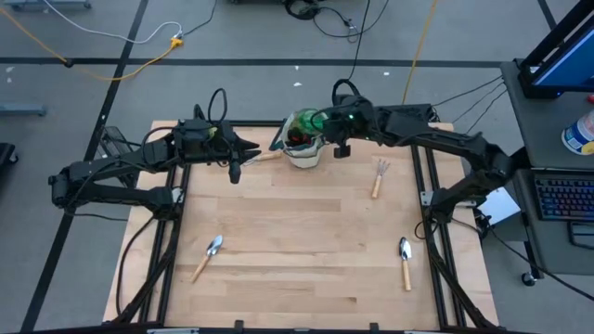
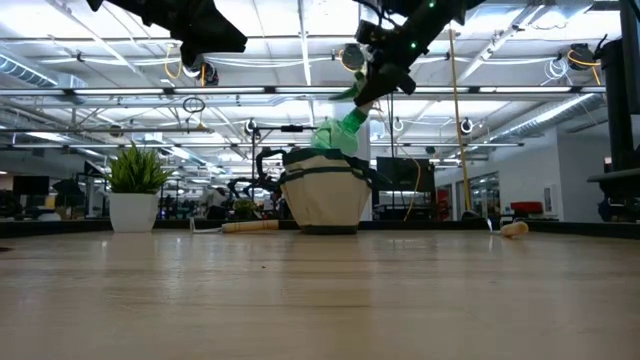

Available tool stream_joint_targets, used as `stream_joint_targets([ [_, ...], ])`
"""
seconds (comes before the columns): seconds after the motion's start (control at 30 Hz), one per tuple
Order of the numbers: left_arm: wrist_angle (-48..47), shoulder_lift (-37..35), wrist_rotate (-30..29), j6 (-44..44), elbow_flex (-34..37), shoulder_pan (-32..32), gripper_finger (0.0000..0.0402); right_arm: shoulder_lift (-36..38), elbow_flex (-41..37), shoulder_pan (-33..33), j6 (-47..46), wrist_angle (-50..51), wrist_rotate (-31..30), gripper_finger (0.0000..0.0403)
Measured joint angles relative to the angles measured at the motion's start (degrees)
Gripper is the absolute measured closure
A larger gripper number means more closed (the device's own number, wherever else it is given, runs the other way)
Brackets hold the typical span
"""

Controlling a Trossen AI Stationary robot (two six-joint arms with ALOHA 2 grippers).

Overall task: Pick & Place Garden tools in Gardening bag
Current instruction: Put the green spray bottle into the green gardening bag

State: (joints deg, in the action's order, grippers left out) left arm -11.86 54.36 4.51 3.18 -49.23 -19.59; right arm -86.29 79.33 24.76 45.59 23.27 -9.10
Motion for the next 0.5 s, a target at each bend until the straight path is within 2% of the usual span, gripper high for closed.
stream_joint_targets([
  [0.5,0.2,0.01,0.04,0.0,0.0,0.0,0.0305,-0.81,0.0,1.15,1.81,2.27,0.47,0.0355],
])
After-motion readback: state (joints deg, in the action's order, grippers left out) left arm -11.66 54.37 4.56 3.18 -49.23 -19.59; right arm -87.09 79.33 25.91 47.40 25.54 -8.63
